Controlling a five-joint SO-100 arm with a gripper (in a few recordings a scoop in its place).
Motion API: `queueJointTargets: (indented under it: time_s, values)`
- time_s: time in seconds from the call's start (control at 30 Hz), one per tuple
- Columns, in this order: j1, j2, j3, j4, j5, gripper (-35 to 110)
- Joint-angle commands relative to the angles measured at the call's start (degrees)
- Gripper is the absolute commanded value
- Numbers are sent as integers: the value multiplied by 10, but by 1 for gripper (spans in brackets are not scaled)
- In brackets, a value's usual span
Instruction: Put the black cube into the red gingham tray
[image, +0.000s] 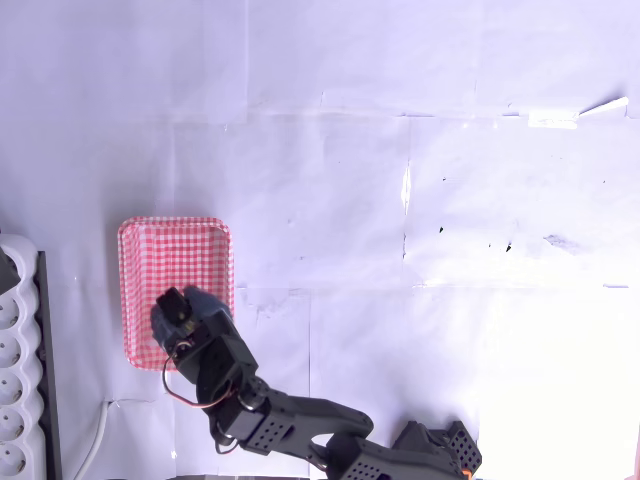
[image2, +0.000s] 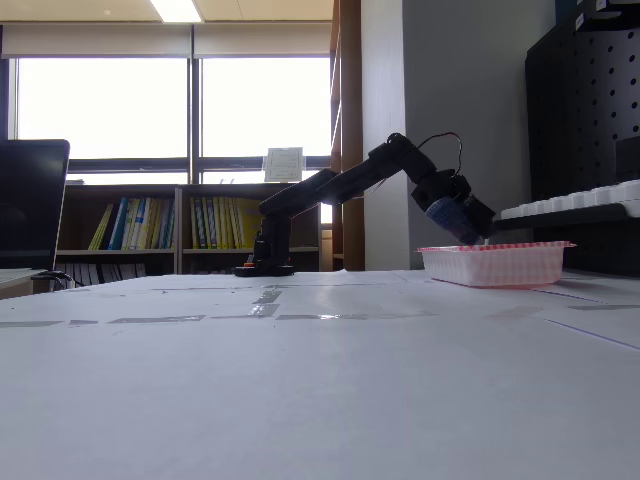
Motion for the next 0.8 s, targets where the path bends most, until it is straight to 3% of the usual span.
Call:
queueJointTargets:
  time_s: [0.0, 0.37, 0.57, 0.77]
  values:
    - [-6, -17, 21, -25, -1, 2]
    - [-5, -17, -4, -4, -6, 12]
    - [3, -25, -27, 10, -11, 29]
    - [5, -32, -27, 19, -10, 32]
